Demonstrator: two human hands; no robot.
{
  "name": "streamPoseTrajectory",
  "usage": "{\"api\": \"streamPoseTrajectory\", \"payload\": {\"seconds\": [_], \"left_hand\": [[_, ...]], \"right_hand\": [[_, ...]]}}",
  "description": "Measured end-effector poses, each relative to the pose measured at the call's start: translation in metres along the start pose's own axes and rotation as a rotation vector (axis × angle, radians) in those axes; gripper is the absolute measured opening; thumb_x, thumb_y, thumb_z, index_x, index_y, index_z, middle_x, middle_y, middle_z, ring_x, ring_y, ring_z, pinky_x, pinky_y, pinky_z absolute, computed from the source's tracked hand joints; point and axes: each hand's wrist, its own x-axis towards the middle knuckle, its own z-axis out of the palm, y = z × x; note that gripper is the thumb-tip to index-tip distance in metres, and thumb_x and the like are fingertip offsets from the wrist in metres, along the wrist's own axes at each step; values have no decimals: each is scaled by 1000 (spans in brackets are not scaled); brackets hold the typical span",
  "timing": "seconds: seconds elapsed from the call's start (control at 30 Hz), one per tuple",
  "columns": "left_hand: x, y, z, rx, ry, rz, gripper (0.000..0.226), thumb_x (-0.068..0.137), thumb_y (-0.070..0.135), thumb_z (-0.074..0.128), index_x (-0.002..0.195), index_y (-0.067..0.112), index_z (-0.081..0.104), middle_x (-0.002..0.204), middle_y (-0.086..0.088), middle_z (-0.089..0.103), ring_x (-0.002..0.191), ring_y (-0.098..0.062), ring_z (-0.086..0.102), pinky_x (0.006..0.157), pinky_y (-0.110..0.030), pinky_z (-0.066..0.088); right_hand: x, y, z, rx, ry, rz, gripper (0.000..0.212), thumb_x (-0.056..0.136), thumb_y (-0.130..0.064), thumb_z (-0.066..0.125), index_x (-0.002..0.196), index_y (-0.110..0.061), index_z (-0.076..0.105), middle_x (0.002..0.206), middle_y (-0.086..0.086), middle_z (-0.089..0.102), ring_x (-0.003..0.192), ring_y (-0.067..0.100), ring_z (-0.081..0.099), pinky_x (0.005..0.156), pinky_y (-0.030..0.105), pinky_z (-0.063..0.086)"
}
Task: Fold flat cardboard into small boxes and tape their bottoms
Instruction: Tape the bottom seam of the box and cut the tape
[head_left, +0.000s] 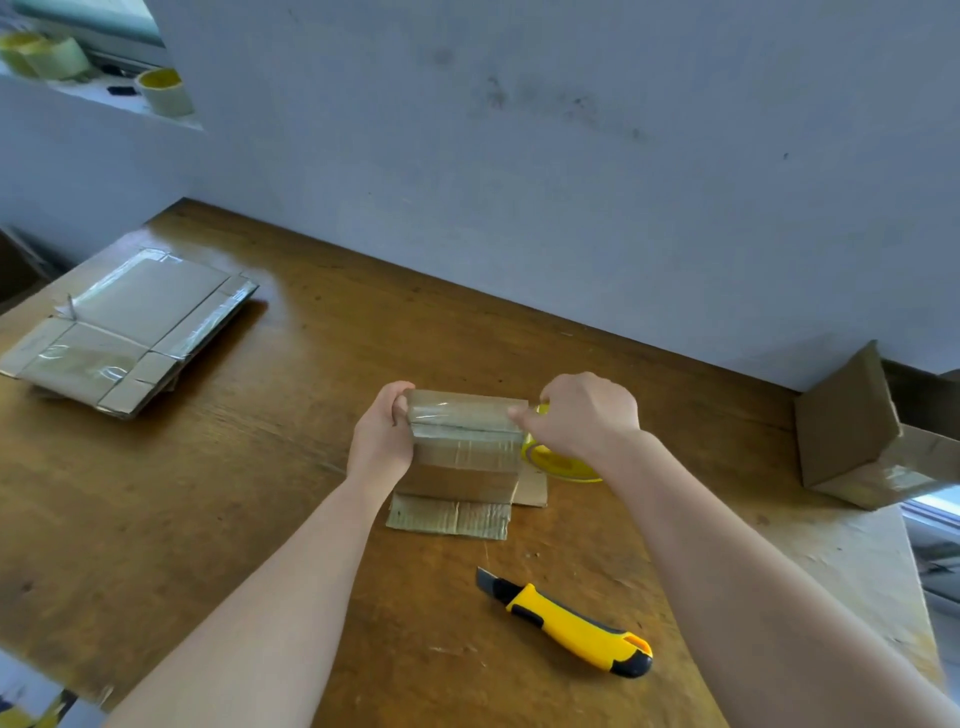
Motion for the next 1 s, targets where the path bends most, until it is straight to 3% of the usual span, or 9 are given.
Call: {"api": "streamPoseTrajectory", "payload": {"seconds": [0.2, 0.37, 0.47, 0.67, 0.77, 0.83, 0.9, 0.97, 1.0], "left_hand": [[1, -2, -1, 79, 15, 76, 36, 104, 21, 27, 131, 19, 50, 126, -7, 58, 115, -21, 52, 91, -30, 40], [2, -4, -2, 101, 3, 83, 36, 105, 25, 26, 131, 21, 49, 131, -4, 55, 119, -20, 50, 96, -33, 41], [3, -4, -2, 111, -18, 72, 36, 104, 28, 26, 134, 24, 47, 134, -2, 52, 123, -21, 48, 97, -34, 42], [8, -6, -3, 78, -121, 45, 47, 91, 49, 56, 131, 27, 45, 128, 5, 51, 109, -14, 49, 84, -29, 43], [9, -2, -1, 144, -133, 21, 46, 92, 48, 53, 133, 29, 43, 136, -1, 51, 117, -20, 51, 90, -34, 47], [1, 5, 0, 467, 26, 134, 50, 93, 49, 51, 138, 29, 43, 143, -4, 46, 128, -25, 46, 101, -43, 42], [-12, 14, 7, 740, 184, 389, 43, 93, 41, 52, 132, 22, 52, 136, -9, 50, 124, -29, 48, 99, -43, 39], [-34, 19, 23, 771, 129, 570, 37, 95, 36, 49, 124, 16, 59, 124, -6, 55, 113, -25, 52, 93, -38, 41], [-44, 20, 31, 770, 84, 580, 39, 97, 38, 45, 125, 15, 59, 125, -2, 55, 113, -22, 51, 94, -37, 41]], "right_hand": [[5, 4, 15, -10, 35, 34, 68, 90, -73, 32, 80, -18, 69, 74, -2, 64, 68, 18, 60, 52, 25, 41], [10, 9, 32, 22, 91, 15, 67, 91, -71, 31, 98, -19, 72, 84, -3, 69, 72, 16, 61, 55, 26, 46], [11, 12, 45, 60, 85, 31, 69, 90, -73, 30, 111, -21, 69, 97, -3, 70, 84, 18, 64, 61, 27, 50], [14, 15, 52, 116, 59, 46, 71, 89, -75, 30, 123, -24, 65, 110, -3, 70, 97, 19, 65, 69, 30, 55], [13, 13, 51, 112, 49, 51, 70, 89, -74, 31, 125, -23, 64, 112, -3, 69, 98, 19, 65, 70, 30, 55], [11, 11, 48, 96, 46, 62, 68, 91, -72, 31, 119, -21, 67, 106, -2, 70, 88, 17, 63, 66, 28, 53], [8, 9, 47, 84, 44, 88, 65, 91, -70, 33, 109, -19, 69, 95, -2, 69, 75, 15, 57, 61, 26, 50], [4, 6, 45, 93, 48, 122, 62, 92, -69, 35, 102, -18, 69, 87, -3, 66, 71, 14, 56, 57, 25, 48], [3, 4, 46, 109, 46, 138, 61, 92, -68, 36, 98, -17, 69, 85, -3, 65, 71, 15, 57, 58, 26, 50]]}}
